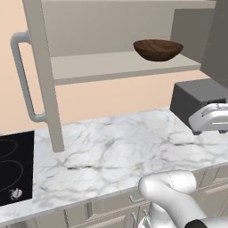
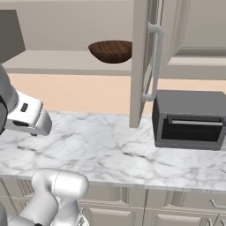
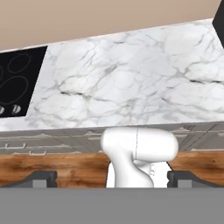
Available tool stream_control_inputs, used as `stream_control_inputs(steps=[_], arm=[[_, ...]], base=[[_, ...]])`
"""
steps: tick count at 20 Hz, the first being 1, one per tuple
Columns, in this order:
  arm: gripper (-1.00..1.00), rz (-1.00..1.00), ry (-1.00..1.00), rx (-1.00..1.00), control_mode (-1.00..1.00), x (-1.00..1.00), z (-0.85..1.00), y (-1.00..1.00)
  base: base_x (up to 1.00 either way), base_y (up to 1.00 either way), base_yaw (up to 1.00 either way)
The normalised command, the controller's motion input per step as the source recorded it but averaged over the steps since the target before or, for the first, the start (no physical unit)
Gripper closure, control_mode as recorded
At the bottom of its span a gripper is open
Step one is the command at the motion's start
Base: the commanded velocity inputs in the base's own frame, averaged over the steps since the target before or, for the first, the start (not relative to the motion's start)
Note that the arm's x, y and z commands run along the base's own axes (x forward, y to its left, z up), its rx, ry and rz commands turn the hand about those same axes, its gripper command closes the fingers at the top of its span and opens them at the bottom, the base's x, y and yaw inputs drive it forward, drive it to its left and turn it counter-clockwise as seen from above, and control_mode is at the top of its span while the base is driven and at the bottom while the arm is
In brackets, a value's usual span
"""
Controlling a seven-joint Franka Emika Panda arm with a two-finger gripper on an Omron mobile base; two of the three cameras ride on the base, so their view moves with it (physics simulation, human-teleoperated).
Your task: Move the bowls from the cabinet to the plates on the dining table.
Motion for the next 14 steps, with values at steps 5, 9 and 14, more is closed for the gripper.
stream_control_inputs(steps=[5, 9, 14], arm=[[-1.0, 0.0, 0.0, 0.0, 1.0, 0.0, 0.0, 0.0], [-1.0, 0.0, 0.0, 0.0, 1.0, 0.0, 0.0, 0.0], [-1.0, 0.0, 0.0, 0.0, 1.0, 0.0, 0.0, 0.0]], base=[[1.0, -0.51, -0.23], [0.14, -0.05, -0.01], [0.0, 0.0, 0.0]])
